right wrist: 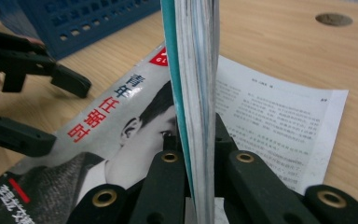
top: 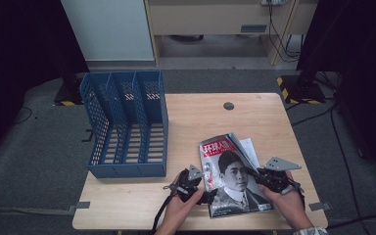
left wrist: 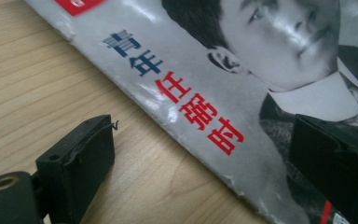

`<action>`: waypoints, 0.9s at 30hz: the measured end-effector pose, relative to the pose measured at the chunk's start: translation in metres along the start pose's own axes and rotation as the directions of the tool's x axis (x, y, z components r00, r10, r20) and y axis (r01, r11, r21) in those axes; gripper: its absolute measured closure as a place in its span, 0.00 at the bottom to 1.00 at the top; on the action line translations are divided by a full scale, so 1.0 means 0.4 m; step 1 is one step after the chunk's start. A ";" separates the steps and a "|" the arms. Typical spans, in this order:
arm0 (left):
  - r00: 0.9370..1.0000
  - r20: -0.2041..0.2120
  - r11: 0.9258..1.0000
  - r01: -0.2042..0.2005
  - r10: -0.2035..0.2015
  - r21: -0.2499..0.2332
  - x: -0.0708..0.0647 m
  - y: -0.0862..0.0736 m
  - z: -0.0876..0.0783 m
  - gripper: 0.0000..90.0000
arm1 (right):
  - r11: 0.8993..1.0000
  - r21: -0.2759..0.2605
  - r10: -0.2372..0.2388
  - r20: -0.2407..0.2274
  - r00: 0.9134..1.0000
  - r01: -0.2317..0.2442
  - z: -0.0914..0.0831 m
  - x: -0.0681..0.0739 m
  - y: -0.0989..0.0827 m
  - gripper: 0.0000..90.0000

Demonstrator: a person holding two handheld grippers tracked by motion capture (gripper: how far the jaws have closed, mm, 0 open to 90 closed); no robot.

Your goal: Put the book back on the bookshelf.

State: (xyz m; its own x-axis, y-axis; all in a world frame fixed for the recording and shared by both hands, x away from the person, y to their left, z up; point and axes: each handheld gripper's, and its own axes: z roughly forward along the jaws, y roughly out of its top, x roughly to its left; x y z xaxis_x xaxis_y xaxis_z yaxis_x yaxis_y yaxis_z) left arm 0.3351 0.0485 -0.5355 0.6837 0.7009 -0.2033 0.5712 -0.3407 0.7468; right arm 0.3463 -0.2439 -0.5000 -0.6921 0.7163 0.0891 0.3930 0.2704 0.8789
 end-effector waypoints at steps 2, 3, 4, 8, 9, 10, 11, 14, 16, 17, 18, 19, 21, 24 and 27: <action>1.000 0.006 1.000 0.003 -0.003 -0.002 -0.001 0.000 0.001 0.07 | 1.000 -0.023 0.001 -0.014 1.000 -0.001 -0.006 0.002 0.005 0.98; 1.000 0.016 1.000 0.006 -0.006 -0.003 -0.001 0.001 0.001 0.07 | 0.999 -0.037 0.004 -0.023 1.000 -0.005 -0.009 0.003 0.008 0.98; 0.999 0.042 1.000 0.011 -0.011 -0.008 -0.002 0.001 0.003 0.09 | 0.998 -0.065 0.020 -0.041 0.999 -0.022 -0.014 0.001 0.010 0.98; 0.996 0.084 1.000 0.012 -0.012 -0.006 -0.007 0.004 0.008 0.09 | 0.994 -0.087 0.055 -0.075 0.996 -0.061 -0.016 -0.003 0.010 0.98; 0.995 0.102 1.000 0.013 -0.012 -0.009 -0.009 0.004 0.011 0.09 | 0.994 -0.084 0.064 -0.081 0.995 -0.071 -0.015 -0.004 0.008 0.98; 0.994 0.113 1.000 0.014 -0.013 -0.009 -0.012 0.005 0.014 0.09 | 0.994 -0.081 0.070 -0.084 0.994 -0.077 -0.013 -0.005 0.007 0.98; 0.994 0.113 1.000 0.014 -0.013 -0.009 -0.012 0.005 0.014 0.09 | 0.994 -0.081 0.070 -0.084 0.994 -0.077 -0.013 -0.005 0.007 0.98; 0.991 0.125 0.999 0.044 -0.041 -0.019 -0.001 0.004 0.010 0.15 | 0.993 -0.065 0.095 -0.082 0.992 -0.100 -0.005 -0.010 -0.002 0.98; 0.991 0.121 0.998 0.057 -0.053 -0.027 0.003 0.003 0.008 0.21 | 0.992 -0.057 0.112 -0.082 0.990 -0.117 -0.001 -0.012 -0.006 0.98; 0.992 0.116 0.998 0.055 -0.051 -0.027 0.004 0.004 0.007 0.24 | 0.991 -0.051 0.117 -0.079 0.990 -0.121 0.002 -0.013 -0.009 0.98; 0.992 0.115 0.998 0.054 -0.050 -0.027 0.004 0.004 0.007 0.25 | 0.992 -0.043 0.119 -0.075 0.990 -0.122 0.005 -0.013 -0.011 0.98; 0.993 0.112 0.998 0.049 -0.046 -0.026 0.003 0.004 0.007 0.27 | 0.992 -0.031 0.118 -0.070 0.991 -0.120 0.009 -0.013 -0.013 0.98; 0.993 0.110 0.999 0.042 -0.039 -0.022 0.002 0.004 0.007 0.31 | 0.993 -0.014 0.116 -0.071 0.991 -0.118 0.012 -0.013 -0.015 0.98; 0.995 0.100 0.999 0.031 -0.028 -0.022 -0.003 0.005 0.009 0.33 | 0.991 0.054 0.124 -0.070 0.990 -0.120 0.032 -0.004 -0.027 0.97; 0.996 0.085 1.000 0.021 -0.020 -0.018 -0.002 0.004 0.007 0.38 | 0.990 0.080 0.125 -0.065 0.990 -0.119 0.038 -0.002 -0.031 0.96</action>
State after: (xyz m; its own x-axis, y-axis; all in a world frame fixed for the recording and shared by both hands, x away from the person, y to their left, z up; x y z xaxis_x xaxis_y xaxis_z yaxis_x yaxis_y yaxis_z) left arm 0.3365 0.0457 -0.5359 0.7084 0.6517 -0.2710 0.5773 -0.3141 0.7537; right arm 0.3510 -0.2381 -0.5181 -0.6756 0.7011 0.2282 0.5198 0.2334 0.8218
